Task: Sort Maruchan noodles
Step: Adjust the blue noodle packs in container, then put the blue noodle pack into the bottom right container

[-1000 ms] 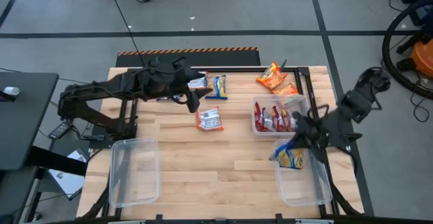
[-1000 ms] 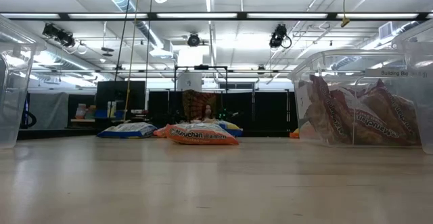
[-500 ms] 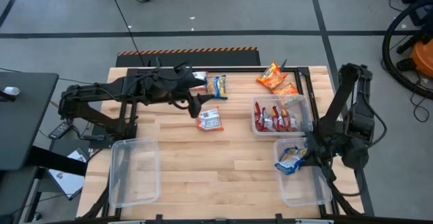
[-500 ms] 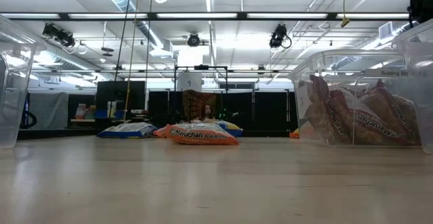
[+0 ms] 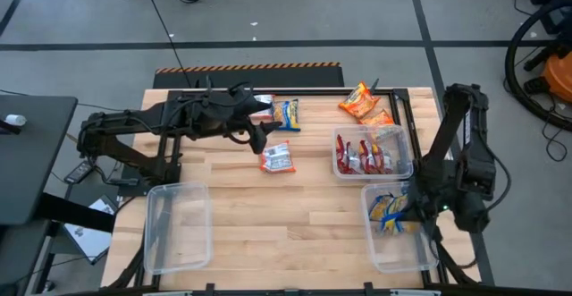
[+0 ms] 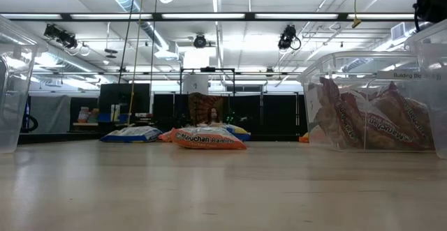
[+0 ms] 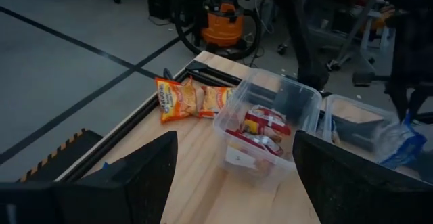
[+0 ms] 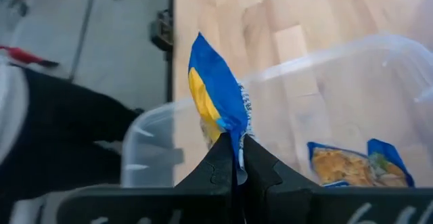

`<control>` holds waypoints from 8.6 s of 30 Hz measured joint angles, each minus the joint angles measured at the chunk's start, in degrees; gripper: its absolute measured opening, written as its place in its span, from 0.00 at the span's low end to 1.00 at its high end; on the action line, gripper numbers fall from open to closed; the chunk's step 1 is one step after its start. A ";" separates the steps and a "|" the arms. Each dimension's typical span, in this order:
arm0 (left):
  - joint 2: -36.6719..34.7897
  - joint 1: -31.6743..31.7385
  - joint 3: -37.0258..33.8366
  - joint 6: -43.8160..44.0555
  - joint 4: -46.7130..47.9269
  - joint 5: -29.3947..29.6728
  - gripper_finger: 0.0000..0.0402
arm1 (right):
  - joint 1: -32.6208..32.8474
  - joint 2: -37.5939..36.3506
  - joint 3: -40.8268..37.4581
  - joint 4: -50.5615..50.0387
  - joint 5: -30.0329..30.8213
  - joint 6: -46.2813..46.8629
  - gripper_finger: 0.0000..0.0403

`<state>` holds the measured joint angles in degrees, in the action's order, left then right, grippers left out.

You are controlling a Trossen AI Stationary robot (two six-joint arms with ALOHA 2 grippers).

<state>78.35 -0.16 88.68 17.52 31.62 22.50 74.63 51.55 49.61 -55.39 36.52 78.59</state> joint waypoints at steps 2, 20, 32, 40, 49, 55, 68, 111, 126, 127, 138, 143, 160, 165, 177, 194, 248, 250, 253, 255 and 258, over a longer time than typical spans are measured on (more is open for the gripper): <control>0.00 0.00 0.00 -0.02 0.00 0.00 0.73 | -0.13 0.82 -1.63 -0.06 0.20 1.23 0.03; 0.02 0.37 -0.02 -0.17 -0.10 0.56 0.73 | -2.84 2.53 -13.06 7.45 0.30 6.78 0.04; 0.02 0.37 -0.02 -0.24 -0.09 0.46 0.73 | -6.57 2.51 -15.45 5.49 -5.39 5.41 0.15; 0.02 0.37 -0.02 -1.79 -0.08 0.44 0.73 | -10.72 2.42 -11.69 1.59 -8.41 2.27 0.23; 0.02 1.35 -0.03 -2.29 -0.07 0.42 0.73 | -17.08 2.45 -9.75 -2.63 -20.08 -5.20 0.21; 0.02 1.31 -0.04 -2.34 -0.07 0.37 0.73 | -21.81 2.80 -7.19 -5.31 -23.13 -10.22 0.14; 0.03 1.33 -0.04 -4.21 0.00 0.37 0.73 | -29.11 3.63 -1.97 -13.98 -23.06 -24.04 0.04; 25.00 14.58 -0.07 -13.12 15.08 -6.19 0.72 | -37.09 3.71 20.59 0.77 3.88 -42.17 0.32; 37.57 17.01 -2.21 -32.69 7.04 2.45 0.71 | -51.40 3.73 20.59 7.25 6.33 -52.43 0.49; 37.45 17.23 -3.58 -33.27 6.00 1.88 0.71 | -51.88 3.79 20.59 7.26 6.33 -52.79 0.49; 37.34 16.44 -16.98 -39.98 -18.52 7.84 0.71 | -56.73 5.27 20.59 7.39 6.07 -50.59 0.48; 37.74 17.89 -18.97 -40.23 -21.06 4.72 0.71 | -58.39 6.77 20.59 8.29 5.88 -49.84 0.48; 32.57 17.58 -19.21 -37.45 -24.09 5.86 0.03 | -63.00 8.02 20.59 9.89 5.35 -64.94 0.48; 23.94 17.38 -13.73 -30.46 -14.97 2.26 0.03 | -66.43 9.21 20.59 11.57 1.22 -71.86 0.49; 18.27 14.19 -0.55 -4.28 -3.68 -7.23 0.02 | -73.75 18.61 20.59 30.61 -6.96 -81.07 0.69; 18.29 14.21 5.09 25.61 11.46 -27.73 0.02 | -73.83 30.19 20.59 39.13 -10.45 -86.02 0.67; 11.13 11.34 5.05 -5.02 11.59 -38.86 0.62 | -77.45 24.66 21.28 27.76 -39.43 -82.52 0.02; 7.87 12.95 5.05 -5.95 14.70 -38.66 0.69 | -77.31 23.58 23.44 22.99 -41.70 -78.63 0.01; 2.50 15.11 5.07 -6.11 20.04 -36.80 0.73 | -76.07 21.51 28.13 13.61 -46.82 -71.60 0.01; -1.06 15.86 5.07 -6.14 22.81 -33.77 0.74 | -74.18 19.88 31.46 6.03 -50.39 -66.30 0.01; -5.35 15.74 5.08 -5.92 25.07 -28.11 0.73 | -69.75 16.73 34.84 -4.75 -53.94 -55.70 0.01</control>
<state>73.00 15.57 93.77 11.60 56.68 -5.60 4.88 68.29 84.45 -60.14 -17.43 22.89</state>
